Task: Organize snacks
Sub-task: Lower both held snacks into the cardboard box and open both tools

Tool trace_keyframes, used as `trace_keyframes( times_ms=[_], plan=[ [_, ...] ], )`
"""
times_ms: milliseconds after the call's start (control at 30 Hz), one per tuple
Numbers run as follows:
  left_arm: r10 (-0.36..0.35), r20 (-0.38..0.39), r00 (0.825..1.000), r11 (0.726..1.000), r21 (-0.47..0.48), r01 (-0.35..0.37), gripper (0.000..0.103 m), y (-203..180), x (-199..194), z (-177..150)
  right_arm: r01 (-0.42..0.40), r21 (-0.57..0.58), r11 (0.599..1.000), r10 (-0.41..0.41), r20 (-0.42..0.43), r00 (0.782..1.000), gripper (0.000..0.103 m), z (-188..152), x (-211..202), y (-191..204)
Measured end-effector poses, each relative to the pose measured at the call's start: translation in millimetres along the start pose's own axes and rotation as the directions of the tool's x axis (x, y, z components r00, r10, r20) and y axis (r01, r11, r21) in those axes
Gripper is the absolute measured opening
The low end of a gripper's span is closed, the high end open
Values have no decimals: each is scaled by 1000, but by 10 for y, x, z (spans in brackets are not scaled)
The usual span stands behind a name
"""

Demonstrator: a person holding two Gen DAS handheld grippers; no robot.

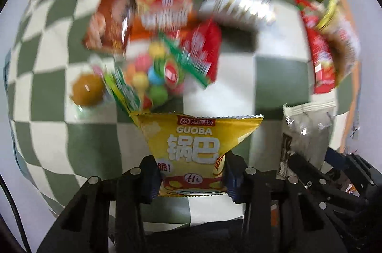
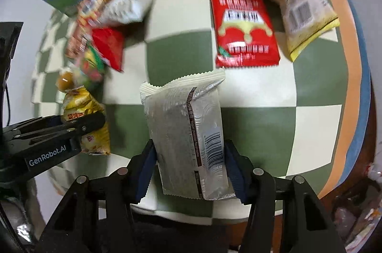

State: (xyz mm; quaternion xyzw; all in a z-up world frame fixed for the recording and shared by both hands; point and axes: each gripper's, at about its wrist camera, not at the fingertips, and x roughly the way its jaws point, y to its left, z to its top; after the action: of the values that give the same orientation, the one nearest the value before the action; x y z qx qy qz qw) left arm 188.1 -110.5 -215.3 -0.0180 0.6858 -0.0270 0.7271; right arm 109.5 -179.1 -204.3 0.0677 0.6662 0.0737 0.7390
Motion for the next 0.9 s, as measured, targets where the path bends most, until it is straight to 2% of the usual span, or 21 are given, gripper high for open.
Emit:
trace_keyframes(
  times_ms=[133,267,333,433,533,633,767,900],
  plan=[
    [-43,86,995,999,16,42,40,-24,-519,167,-82,7,997,81,64,995,59,195,-427,74],
    [-110,180,977,994,18,108,40,4,-1107,483,-146,-8,989,145,160,976,59,553,-953,215],
    [-127,234,964,992,21,126,40,79,-1410,758,-164,-16,986,164,216,963,59,859,-1199,237],
    [-103,285,953,995,29,99,40,326,-1699,1210,-161,-22,987,160,296,942,59,1371,-1490,243],
    [-56,309,950,998,33,48,40,373,-1754,1567,-112,-31,993,116,348,930,59,1932,-1623,253],
    [-2,291,957,999,35,-8,40,521,-1658,2005,-39,-34,999,49,350,935,59,2552,-1591,254],
    [63,230,971,997,22,-70,40,693,-1352,2564,40,-24,999,-31,300,954,59,3202,-1435,120],
    [101,153,983,995,6,-103,41,876,-955,3006,84,11,996,-84,204,975,60,3711,-1102,41]
  ],
)
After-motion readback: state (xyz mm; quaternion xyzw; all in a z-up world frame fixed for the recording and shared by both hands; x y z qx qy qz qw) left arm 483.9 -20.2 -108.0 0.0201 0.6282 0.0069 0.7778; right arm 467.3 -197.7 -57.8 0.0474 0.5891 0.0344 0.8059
